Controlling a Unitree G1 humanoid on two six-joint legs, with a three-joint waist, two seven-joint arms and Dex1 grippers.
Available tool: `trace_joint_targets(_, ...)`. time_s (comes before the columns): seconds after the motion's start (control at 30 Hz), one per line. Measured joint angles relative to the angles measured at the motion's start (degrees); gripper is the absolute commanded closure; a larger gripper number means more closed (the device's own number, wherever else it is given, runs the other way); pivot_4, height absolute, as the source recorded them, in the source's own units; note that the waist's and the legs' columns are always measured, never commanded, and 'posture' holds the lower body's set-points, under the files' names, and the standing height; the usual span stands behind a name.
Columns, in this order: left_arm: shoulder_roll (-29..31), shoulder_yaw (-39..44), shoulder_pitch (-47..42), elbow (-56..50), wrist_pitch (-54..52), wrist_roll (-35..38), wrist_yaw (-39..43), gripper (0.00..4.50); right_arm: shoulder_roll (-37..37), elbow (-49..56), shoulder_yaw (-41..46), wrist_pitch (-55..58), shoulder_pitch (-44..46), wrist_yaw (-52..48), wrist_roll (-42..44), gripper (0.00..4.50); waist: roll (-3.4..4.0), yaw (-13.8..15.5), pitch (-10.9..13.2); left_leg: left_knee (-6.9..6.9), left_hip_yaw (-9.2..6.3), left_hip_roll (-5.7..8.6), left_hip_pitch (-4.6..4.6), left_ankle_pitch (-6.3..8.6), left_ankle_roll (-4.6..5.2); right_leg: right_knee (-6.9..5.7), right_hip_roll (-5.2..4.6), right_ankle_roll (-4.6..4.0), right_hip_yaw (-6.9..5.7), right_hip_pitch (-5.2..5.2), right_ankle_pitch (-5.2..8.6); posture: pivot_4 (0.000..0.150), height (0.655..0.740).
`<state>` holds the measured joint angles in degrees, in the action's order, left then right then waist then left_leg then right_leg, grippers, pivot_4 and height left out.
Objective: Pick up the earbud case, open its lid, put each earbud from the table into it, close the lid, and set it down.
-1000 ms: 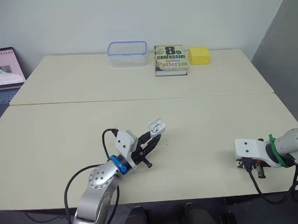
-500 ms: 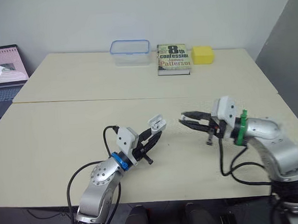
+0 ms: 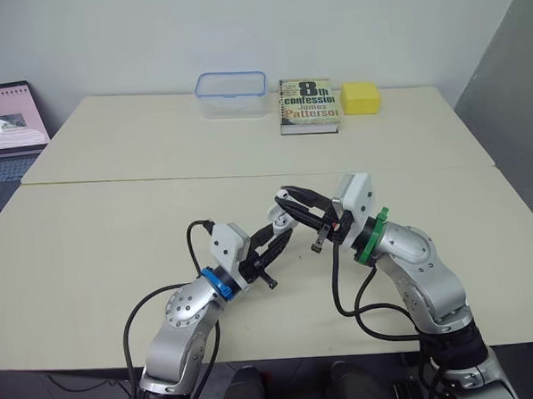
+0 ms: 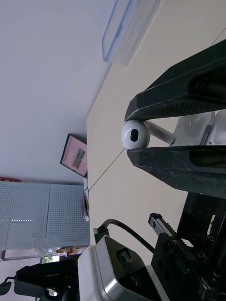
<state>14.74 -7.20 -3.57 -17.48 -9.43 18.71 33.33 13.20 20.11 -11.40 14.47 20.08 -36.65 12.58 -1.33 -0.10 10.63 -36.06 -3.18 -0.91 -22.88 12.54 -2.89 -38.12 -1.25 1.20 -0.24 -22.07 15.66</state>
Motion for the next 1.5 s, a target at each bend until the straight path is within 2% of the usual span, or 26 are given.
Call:
trace_joint_targets(0.37, 0.1, 0.0, -0.1, -0.2, 0.0, 0.1, -0.1, 3.73, 0.1, -4.8, -0.1, -4.8, -1.7, 1.4, -2.5, 4.09, 0.00, 0.0, 0.0, 0.00, 0.00, -0.01, 0.00, 0.00, 0.00, -0.01, 0.01, 0.00, 0.00, 0.00, 0.00, 0.150, 0.7400)
trace_joint_targets(0.9, 0.7, -0.3, -0.2, -0.2, -0.4, 0.1, 0.2, 3.73, 1.6, -5.7, -1.7, -8.0, -3.1, 1.6, -5.3, 4.09, 0.01, 0.0, 0.0, 0.01, 0.01, -0.01, 0.00, 0.00, 0.00, 0.00, 0.01, 0.00, 0.01, -0.01, 0.00, 0.150, 0.7400)
trace_joint_targets(1.27, 0.7, 0.2, -0.2, -0.2, -0.4, 0.2, 0.0, 3.73, 2.4, -3.9, -1.3, -5.4, -5.1, 0.2, -2.3, 0.23, 0.01, 0.0, 0.0, 0.02, 0.00, -0.01, -0.01, 0.00, 0.00, 0.00, 0.01, 0.00, 0.00, -0.02, 0.00, 0.150, 0.7400)
trace_joint_targets(1.3, 0.7, 0.2, -0.2, -0.3, -0.4, 0.2, 0.0, 3.73, 2.6, -3.7, -1.2, -5.1, -5.3, 0.2, -2.2, 0.00, 0.01, 0.0, 0.0, 0.01, 0.01, -0.01, -0.01, 0.00, 0.00, 0.00, 0.00, 0.00, 0.01, -0.02, 0.00, 0.150, 0.7400)
trace_joint_targets(1.4, 0.7, 0.2, -0.3, -0.4, -0.4, 0.3, 0.0, 3.73, 5.5, -0.4, -0.2, -2.6, -6.1, -1.3, 0.5, 0.00, 0.01, 0.1, 0.0, 0.00, 0.00, 0.00, -0.03, 0.00, 0.00, 0.01, 0.00, 0.00, 0.00, -0.01, 0.00, 0.150, 0.7400)
trace_joint_targets(1.5, 0.8, 0.3, -0.5, -0.3, -0.4, 0.5, 0.3, 3.73, 11.4, 4.7, 4.2, 0.5, -7.8, -3.5, 4.2, 0.00, 0.01, 0.1, 0.0, 0.00, 0.02, 0.04, -0.04, 0.00, 0.00, 0.06, -0.04, 0.01, 0.02, 0.00, 0.01, 0.150, 0.7400)
